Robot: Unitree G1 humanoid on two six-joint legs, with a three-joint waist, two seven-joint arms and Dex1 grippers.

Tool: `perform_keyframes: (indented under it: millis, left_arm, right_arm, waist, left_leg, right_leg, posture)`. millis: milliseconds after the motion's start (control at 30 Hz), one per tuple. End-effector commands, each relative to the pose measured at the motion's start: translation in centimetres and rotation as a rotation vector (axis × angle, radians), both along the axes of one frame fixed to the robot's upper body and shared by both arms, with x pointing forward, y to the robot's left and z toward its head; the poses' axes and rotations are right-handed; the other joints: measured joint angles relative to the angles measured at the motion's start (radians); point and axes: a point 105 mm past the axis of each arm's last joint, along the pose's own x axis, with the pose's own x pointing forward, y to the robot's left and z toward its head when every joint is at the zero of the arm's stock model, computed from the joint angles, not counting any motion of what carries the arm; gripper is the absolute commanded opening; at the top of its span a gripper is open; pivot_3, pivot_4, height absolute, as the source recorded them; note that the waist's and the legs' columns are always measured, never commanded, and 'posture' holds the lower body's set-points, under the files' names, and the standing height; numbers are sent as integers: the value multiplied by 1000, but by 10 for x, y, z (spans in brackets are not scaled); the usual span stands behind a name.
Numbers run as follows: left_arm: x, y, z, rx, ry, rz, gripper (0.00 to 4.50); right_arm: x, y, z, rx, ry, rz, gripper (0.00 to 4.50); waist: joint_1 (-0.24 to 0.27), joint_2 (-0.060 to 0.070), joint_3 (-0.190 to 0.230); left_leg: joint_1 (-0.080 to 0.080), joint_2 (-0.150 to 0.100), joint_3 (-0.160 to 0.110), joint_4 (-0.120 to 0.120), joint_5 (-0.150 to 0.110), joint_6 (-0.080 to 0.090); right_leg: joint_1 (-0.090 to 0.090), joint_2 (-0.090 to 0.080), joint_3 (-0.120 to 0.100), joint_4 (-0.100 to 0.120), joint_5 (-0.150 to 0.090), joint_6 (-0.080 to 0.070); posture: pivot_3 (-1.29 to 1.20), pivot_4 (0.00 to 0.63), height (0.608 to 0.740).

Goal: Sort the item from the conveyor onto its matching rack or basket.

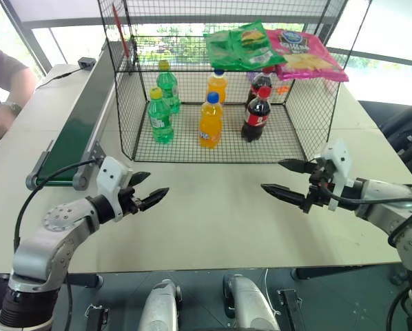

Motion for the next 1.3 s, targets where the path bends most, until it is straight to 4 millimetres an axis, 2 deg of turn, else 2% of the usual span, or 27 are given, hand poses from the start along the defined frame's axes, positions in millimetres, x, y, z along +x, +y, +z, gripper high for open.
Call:
perform_keyframes:
  millis: [33, 1300]
  left_arm:
    - [0, 3, 13, -9, -38, -4, 3740]
    - [-2, 1, 14, 7, -39, -4, 3740]
  right_arm:
    - [0, 2, 11, -2, -55, 5, 4500]
    - [9, 9, 11, 5, -74, 24, 4500]
  waist:
    - [0, 0, 0]
    - [1, 0, 0]
  left_leg:
    - [0, 0, 0, 0, 0, 0]
    - [1, 0, 0, 1, 0, 0]
  right_leg:
    - [0, 0, 0, 0, 0, 0]
    - [1, 0, 0, 2, 0, 0]
  posture:
    - [0, 150, 740]
    - [0, 150, 740]
